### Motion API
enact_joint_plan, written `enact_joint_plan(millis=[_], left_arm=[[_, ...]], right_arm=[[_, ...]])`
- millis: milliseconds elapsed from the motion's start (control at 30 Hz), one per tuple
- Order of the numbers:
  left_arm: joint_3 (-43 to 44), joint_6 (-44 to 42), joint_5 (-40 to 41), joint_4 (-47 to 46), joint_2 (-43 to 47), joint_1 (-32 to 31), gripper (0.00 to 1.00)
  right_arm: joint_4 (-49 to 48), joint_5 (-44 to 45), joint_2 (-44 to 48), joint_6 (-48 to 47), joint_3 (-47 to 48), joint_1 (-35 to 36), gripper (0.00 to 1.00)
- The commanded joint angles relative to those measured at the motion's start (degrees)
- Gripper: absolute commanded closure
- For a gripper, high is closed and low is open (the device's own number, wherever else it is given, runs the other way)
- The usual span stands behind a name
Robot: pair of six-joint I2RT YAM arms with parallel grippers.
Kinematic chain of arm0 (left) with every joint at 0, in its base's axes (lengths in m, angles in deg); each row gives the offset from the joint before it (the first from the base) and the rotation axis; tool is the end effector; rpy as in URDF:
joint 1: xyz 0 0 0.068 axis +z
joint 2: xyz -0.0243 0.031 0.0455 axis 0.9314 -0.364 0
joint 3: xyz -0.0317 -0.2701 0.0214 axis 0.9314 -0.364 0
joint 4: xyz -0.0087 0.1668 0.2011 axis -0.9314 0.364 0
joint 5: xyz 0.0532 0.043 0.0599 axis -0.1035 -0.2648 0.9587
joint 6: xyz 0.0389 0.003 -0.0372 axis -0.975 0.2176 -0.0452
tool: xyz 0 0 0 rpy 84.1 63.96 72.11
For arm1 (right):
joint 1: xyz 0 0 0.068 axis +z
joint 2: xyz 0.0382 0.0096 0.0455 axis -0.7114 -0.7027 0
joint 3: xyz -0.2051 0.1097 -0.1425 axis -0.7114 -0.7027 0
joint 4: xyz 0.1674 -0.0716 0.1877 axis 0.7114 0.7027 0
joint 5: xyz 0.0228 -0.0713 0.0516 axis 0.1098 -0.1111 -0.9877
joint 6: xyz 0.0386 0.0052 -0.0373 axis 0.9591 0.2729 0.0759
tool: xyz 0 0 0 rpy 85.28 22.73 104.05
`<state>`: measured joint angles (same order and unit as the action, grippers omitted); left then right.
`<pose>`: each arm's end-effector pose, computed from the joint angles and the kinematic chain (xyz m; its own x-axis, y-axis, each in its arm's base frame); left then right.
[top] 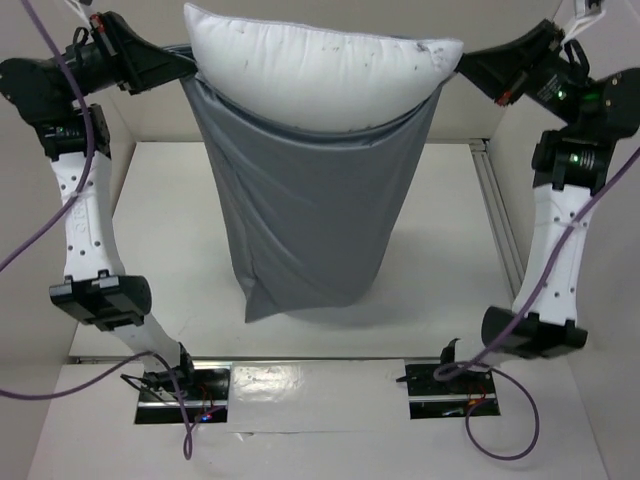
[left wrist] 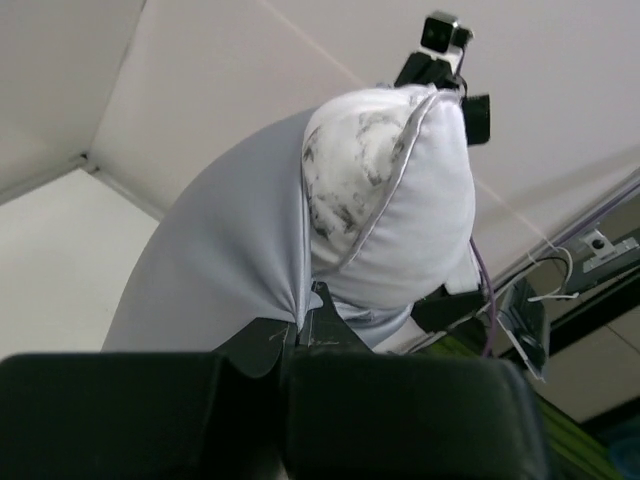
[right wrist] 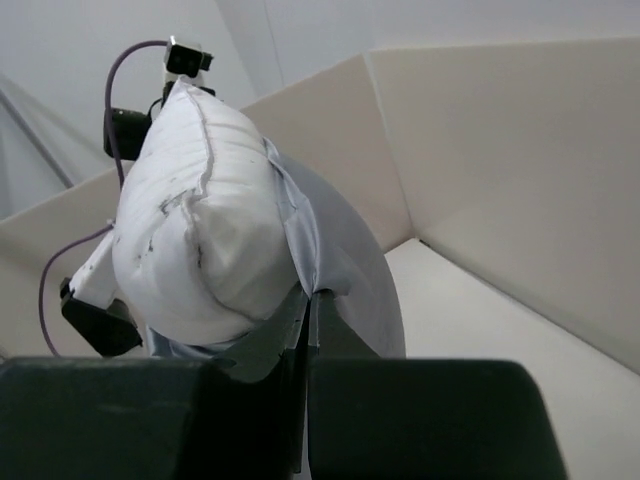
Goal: Put the pillow into the pillowcase
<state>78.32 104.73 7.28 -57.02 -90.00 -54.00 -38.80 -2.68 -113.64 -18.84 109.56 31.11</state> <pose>0.2706 0.0355 0.6169 -0.4410 -0.4062 -0.8003 0.8170 0.1874 -0.5454 0.2259 -0.0244 0.6115 -0.0586 0.3961 -0.9163 -0.8448 0.4693 0.2569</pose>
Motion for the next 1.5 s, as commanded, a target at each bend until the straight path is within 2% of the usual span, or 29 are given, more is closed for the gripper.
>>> enact_joint_plan(millis=[0,67,100,133,167,200,300,367,433,500,600,633,667,700,767,800,833,900,933,967,1000,1067,1167,1200,1233,1267,1367,1433,1467], left_arm=[[8.73,3.17,9.68,-3.09,-4.74,3.71,1.0],[19.86,2.52,10.21,-0.68,-6.68,4.76,1.0],[19.93,-2.18,10.21,3.96,-5.47,4.77,1.0],[17.4,-5.71,10.82,6.27,-3.19,3.9,1.0],[6.85,-9.49,11.52,8.29,-0.3,2.93,1.0],[1.96,-15.7,13.18,13.1,3.73,1.97,1.0],[-4.24,-16.13,9.98,13.33,2.21,-0.15,1.0],[-1.01,-5.08,8.11,0.23,-1.83,-0.15,1.0],[13.72,-4.5,8.1,2.05,-5.0,0.54,1.0],[18.0,-7.67,8.97,9.09,-5.64,0.55,1.0],[1.36,-13.56,11.52,9.1,1.54,-2.69,1.0],[-6.27,-13.57,11.53,9.62,1.57,-3.57,1.0],[-6.87,-13.57,10.75,10.24,-0.08,-4.8,1.0],[-5.75,-11.13,9.35,9.63,-2.27,-4.81,1.0],[1.0,0.85,7.49,-3.16,-7.46,-4.81,1.0],[5.73,1.63,8.01,-3.2,-8.96,-4.81,1.0],[17.18,0.77,8.01,-0.42,-10.36,-4.12,1.0],[20.54,-3.0,10.38,4.78,-10.13,-3.59,1.0],[11.75,-4.24,10.91,4.27,-7.85,-4.36,1.0],[6.1,-6.6,12.39,4.27,-5.22,-5.15,1.0],[1.69,-14.2,13.11,7.75,-2.41,-6.21,1.0],[-3.77,-18.13,11.55,18.22,-3.86,-8.5,1.0],[-4.43,-8.67,8.11,6.67,-8.08,-9.56,1.0],[-0.94,-7.34,8.1,6.64,-9.05,-9.56,1.0],[3.97,-7.33,8.1,8.82,-10.36,-8.95,1.0],[15.85,-7.33,8.8,12.32,-13.68,-7.9,1.0],[27.98,9.42,14.67,-0.25,-15.39,-1.76,1.0],[24.61,13.05,18.64,-5.56,-11.19,3.86,1.0],[14.23,11.93,19.17,-6.62,-7.86,3.89,1.0]], right_arm=[[-5.53,10.44,-6.64,4.59,13.62,-8.15,1.0],[-3.67,12.01,-9.99,4.59,24.02,-9.05,1.0],[-3.66,12.02,-10.0,3.9,26.42,-9.05,1.0],[-2.97,12.02,-7.65,2.32,23.13,-8.53,1.0],[0.43,13.15,-5.54,-0.82,17.53,-6.87,1.0],[2.29,14.82,-3.43,-7.73,3.12,-1.37,1.0],[1.89,13.79,-2.17,-7.73,-7.13,-0.09,1.0],[0.03,13.68,-3.65,-4.28,-0.32,-2.19,1.0],[3.27,13.69,-6.29,-4.28,16.92,-5.69,1.0],[3.89,13.69,-8.06,-3.67,21.86,-6.33,1.0],[7.66,18.32,-2.47,-13.92,2.95,2.08,1.0],[14.11,19.05,-2.44,-16.82,-3.64,4.89,1.0],[15.57,15.4,-4.18,-17.11,-4.49,4.31,1.0],[14.02,13.88,-4.2,-14.59,-4.5,3.26,1.0],[7.42,14.83,-3.5,-10.98,3.98,0.03,1.0],[7.41,15.44,-4.97,-9.92,9.42,-1.65,1.0],[6.89,15.45,-5.68,-8.69,14.35,-2.97,1.0],[6.0,15.45,-4.12,-7.62,18.8,-5.01,1.0],[3.22,15.45,-2.72,-7.62,15.14,-4.49,1.0],[3.19,15.45,-1.22,-7.62,3.62,-3.44,1.0],[4.15,15.97,-0.16,-10.67,-2.59,1.01,1.0],[12.01,16.59,-0.15,-15.6,-12.8,5.43,1.0],[8.15,17.12,-1.03,-14.14,-13.91,7.03,1.0],[8.11,17.64,-1.03,-13.61,-7.64,5.64,1.0],[8.11,17.65,-3.38,-12.12,-2.79,4.67,1.0],[5.16,16.78,-4.19,-10.02,1.87,3.35,1.0],[-0.94,20.97,-1.57,-3.58,11.83,-1.57,1.0],[1.87,26.06,1.5,-7.94,13.79,-2.55,1.0],[-0.3,27.48,4.47,-7.97,11.52,-2.55,1.0]])
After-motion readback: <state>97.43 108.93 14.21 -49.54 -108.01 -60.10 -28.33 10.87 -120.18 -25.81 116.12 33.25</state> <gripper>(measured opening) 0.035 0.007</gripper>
